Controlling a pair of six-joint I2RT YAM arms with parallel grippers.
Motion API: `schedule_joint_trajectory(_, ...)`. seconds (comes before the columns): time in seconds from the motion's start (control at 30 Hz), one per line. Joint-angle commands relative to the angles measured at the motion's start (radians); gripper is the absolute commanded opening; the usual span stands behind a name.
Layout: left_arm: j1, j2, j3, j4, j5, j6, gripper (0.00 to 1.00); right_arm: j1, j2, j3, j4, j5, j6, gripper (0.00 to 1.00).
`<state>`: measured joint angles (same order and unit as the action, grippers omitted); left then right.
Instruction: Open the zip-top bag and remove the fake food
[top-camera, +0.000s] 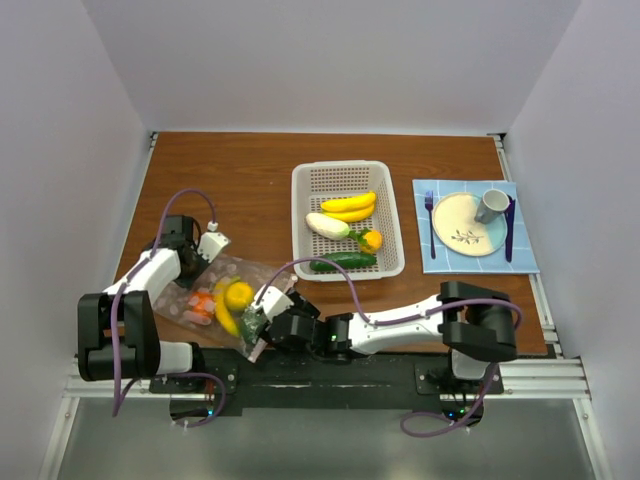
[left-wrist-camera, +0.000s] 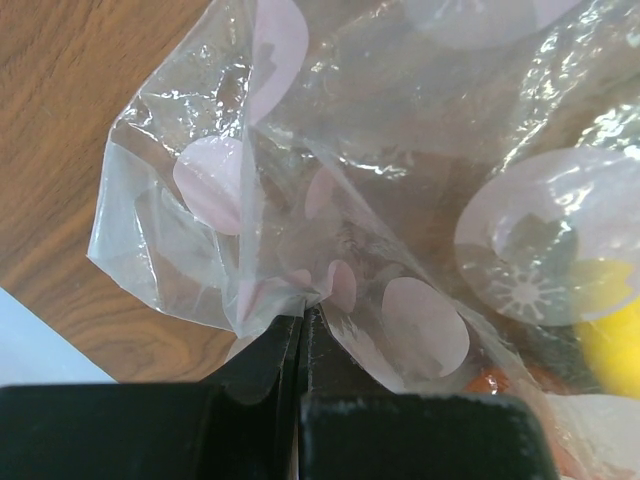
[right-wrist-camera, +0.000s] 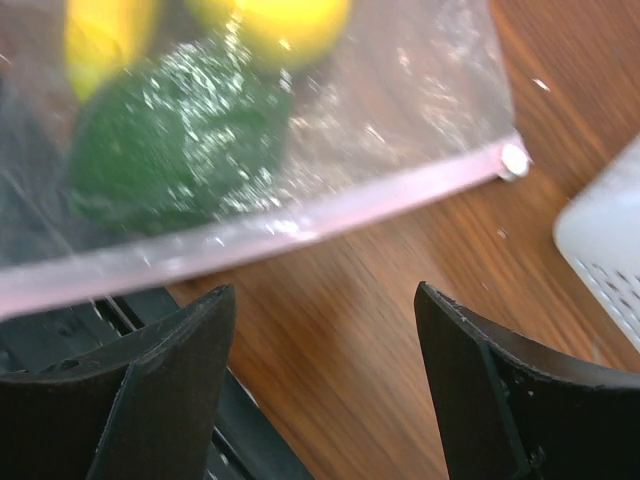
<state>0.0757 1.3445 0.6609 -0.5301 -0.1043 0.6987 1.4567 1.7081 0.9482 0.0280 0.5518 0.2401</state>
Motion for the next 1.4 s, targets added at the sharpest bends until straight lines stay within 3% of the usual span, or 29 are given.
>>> schedule_joint_trajectory(0.0, -0.005, 0.007, -0.01, 0.035, 0.0, -0.008, 0.0, -0.015, 0.054, 0.067, 0.104, -0.026, -0.021, 0.76)
schedule_joint_trajectory(0.1, -0.004, 0.008, -0.014, 0.038, 0.003, -0.005, 0.0, -0.021, 0.094, 0.075, 0.135, -0.03, -0.022, 0.82)
schedule_joint_trajectory(0.23, -0.004, 0.018, -0.014, 0.036, 0.008, -0.008, 0.0, -0.035, 0.108, 0.048, 0.231, -0.097, -0.018, 0.99)
schedule_joint_trajectory(0.4, -0.01, 0.01, -0.012, 0.019, 0.021, -0.03, 0.0, -0.039, 0.133, 0.05, 0.358, -0.19, -0.042, 0.99)
schedule_joint_trajectory(0.77, -0.053, -0.016, -0.012, -0.021, 0.043, -0.111, 0.0, -0.036, 0.225, 0.142, 0.426, -0.257, -0.002, 0.99)
schedule_joint_trajectory(1.07, -0.094, -0.004, -0.032, -0.03, 0.014, -0.13, 0.0, -0.021, 0.202, 0.195, 0.414, -0.276, -0.028, 0.99)
schedule_joint_trajectory(1.37, -0.112, -0.024, 0.008, -0.096, 0.038, -0.171, 0.0, -0.015, 0.314, 0.304, 0.345, -0.325, -0.009, 0.99)
